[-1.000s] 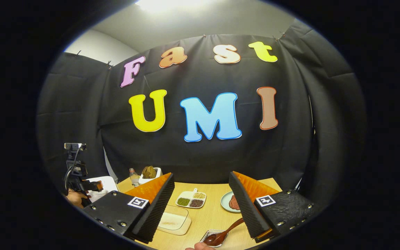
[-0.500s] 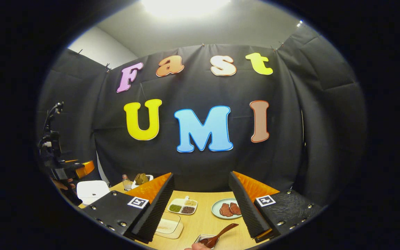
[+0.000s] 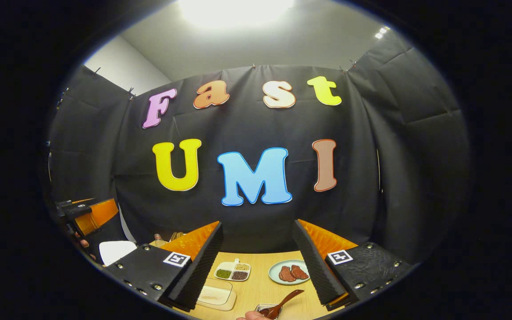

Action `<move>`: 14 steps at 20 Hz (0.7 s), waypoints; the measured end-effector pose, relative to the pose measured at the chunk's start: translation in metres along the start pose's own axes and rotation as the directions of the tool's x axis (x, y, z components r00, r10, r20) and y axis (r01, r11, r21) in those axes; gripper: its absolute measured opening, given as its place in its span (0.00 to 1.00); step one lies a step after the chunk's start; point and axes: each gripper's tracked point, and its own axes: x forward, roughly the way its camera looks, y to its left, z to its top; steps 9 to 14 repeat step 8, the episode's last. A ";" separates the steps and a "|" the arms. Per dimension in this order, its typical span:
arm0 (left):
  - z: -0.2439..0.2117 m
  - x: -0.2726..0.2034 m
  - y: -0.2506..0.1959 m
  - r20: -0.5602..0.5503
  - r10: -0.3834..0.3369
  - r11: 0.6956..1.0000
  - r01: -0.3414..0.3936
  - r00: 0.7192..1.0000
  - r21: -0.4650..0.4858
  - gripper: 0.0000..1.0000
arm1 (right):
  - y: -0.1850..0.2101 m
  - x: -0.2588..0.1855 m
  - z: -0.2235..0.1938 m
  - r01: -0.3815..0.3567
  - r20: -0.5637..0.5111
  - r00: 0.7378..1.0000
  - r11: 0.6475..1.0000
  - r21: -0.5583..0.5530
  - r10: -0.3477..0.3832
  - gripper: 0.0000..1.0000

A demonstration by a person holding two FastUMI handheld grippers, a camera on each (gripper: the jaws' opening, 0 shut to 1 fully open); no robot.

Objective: Close the left gripper, press the button to open the rice cooker; take a wooden spoon from the chopstick holder with the right hand, scoop a spoonful of rice and pour it into the rice cooker, then put the wooden spoon back into the chopstick holder.

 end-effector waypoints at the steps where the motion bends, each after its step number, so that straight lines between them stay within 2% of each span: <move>1: 0.000 -0.001 -0.001 -0.002 -0.010 1.000 0.010 1.000 -0.005 0.99 | 0.002 0.001 0.001 0.002 0.000 1.000 1.000 0.002 -0.002 0.96; 4: 0.003 -0.001 -0.002 -0.001 -0.018 1.000 0.018 1.000 -0.005 0.97 | 0.003 0.001 -0.002 -0.003 -0.010 1.000 1.000 -0.002 0.003 0.96; 5: 0.003 0.000 -0.002 -0.005 -0.021 1.000 0.021 1.000 -0.003 0.99 | 0.004 0.002 -0.003 -0.005 -0.015 1.000 1.000 -0.002 0.005 0.96; 14: 0.000 0.000 0.001 -0.012 -0.020 1.000 0.020 1.000 -0.008 0.99 | 0.012 0.008 -0.003 -0.015 -0.018 1.000 1.000 -0.009 0.015 0.96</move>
